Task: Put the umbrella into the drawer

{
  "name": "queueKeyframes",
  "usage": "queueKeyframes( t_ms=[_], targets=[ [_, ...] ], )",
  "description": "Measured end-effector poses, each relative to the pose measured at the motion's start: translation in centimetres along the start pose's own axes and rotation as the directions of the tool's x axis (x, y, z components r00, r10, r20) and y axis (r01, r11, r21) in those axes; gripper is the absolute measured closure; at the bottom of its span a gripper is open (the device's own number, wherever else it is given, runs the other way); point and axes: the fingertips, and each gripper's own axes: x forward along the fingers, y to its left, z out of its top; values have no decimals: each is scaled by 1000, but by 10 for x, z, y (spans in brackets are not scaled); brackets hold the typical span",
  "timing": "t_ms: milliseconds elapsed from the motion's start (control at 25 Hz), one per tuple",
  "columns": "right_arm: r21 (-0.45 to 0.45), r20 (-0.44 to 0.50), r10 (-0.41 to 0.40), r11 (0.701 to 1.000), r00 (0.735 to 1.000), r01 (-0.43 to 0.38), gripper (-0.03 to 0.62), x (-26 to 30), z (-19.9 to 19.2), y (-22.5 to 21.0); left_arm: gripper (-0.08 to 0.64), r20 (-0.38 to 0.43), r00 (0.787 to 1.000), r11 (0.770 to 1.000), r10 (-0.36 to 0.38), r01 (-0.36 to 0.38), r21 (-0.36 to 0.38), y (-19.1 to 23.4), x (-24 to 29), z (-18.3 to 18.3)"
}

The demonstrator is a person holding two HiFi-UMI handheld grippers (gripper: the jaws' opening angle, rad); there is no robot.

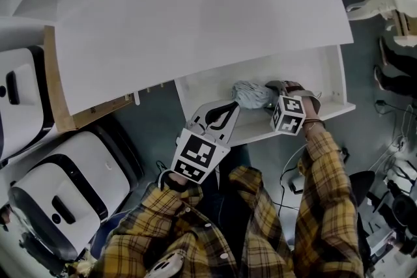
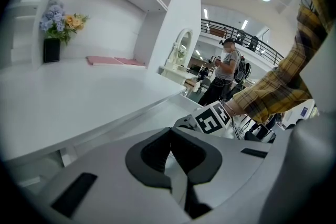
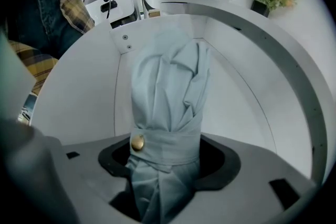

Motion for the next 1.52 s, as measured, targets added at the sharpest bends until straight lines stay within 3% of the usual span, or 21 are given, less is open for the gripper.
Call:
queueKeyframes(
  t_ms=[760,1240,1520],
  targets=[
    [52,28,28,998,999,-29,279,-1,4,1,541,3,1000,1000,-25,25,-7,1,1,10],
    [102,78,-37,994,996,29,256,-25,18,-10,541,36,999,1000,-8,8,0,8,-4,27],
    [155,138,-124,983,983,102,258,-58,31,-22,541,74,997,1000,2,-4,26,12,-8,50]
  ],
)
